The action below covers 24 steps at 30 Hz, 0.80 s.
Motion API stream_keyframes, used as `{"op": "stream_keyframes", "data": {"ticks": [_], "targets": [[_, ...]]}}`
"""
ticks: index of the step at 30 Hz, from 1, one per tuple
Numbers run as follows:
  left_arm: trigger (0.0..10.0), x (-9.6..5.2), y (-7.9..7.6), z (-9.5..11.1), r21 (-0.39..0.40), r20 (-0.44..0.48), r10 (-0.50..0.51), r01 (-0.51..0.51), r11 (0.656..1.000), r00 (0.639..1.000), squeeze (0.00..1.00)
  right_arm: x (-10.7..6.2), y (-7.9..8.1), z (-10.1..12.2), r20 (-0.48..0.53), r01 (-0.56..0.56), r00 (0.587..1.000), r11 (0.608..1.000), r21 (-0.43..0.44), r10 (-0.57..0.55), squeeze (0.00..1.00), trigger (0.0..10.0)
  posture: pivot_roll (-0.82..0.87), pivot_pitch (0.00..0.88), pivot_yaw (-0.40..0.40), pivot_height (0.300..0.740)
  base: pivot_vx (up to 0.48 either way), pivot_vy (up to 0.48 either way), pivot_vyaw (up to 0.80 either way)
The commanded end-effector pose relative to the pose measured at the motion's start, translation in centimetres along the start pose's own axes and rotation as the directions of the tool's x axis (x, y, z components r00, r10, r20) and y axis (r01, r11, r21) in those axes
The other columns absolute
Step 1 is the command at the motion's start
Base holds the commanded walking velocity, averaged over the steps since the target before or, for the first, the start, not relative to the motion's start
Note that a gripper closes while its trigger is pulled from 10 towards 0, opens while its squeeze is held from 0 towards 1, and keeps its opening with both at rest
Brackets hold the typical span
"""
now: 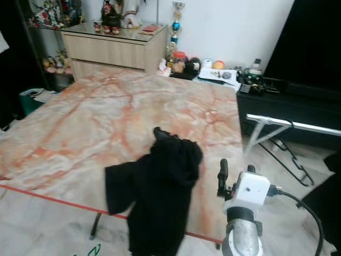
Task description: Hang hanger
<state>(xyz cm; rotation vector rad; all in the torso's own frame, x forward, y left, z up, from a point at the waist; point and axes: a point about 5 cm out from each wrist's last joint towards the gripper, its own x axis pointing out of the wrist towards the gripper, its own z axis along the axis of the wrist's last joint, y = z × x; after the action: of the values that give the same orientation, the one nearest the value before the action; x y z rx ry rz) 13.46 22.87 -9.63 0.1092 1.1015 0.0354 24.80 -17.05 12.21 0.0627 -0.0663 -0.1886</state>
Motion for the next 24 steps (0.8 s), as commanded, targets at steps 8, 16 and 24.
{"op": "stream_keyframes", "data": {"ticks": [8, 16, 24], "targets": [[10.0, 0.13, -0.61, 0.43, 0.02, 0.005, -0.024, 0.024, 1.0, 1.0, 0.0, -0.17, -0.7, -0.42, -0.017, 0.041, 0.999, 0.999, 0.001, -0.041, 0.0, 10.0, 0.01, 0.0, -0.007, 0.74, 0.0, -0.362, -0.46], [10.0, 0.17, -0.35, 0.89, 0.031, 0.013, -0.023, 0.023, 0.999, 1.0, 0.0, 0.15, -0.75, -0.27, -0.013, 0.053, 0.999, 0.999, -0.002, -0.053, 0.0, 10.0, 0.01, 0.0, 0.005, 0.74, 0.0, -0.362, 0.0], [10.0, 0.19, -0.21, 1.2, 0.049, 0.015, -0.03, 0.029, 0.998, 0.999, 0.0, 0.36, -1.36, -0.19, -0.005, 0.084, 0.996, 0.996, 0.0, -0.084, 0.0, 10.0, 0.01, 0.0, 0.025, 0.74, 0.0, -0.365, 0.0]]}}
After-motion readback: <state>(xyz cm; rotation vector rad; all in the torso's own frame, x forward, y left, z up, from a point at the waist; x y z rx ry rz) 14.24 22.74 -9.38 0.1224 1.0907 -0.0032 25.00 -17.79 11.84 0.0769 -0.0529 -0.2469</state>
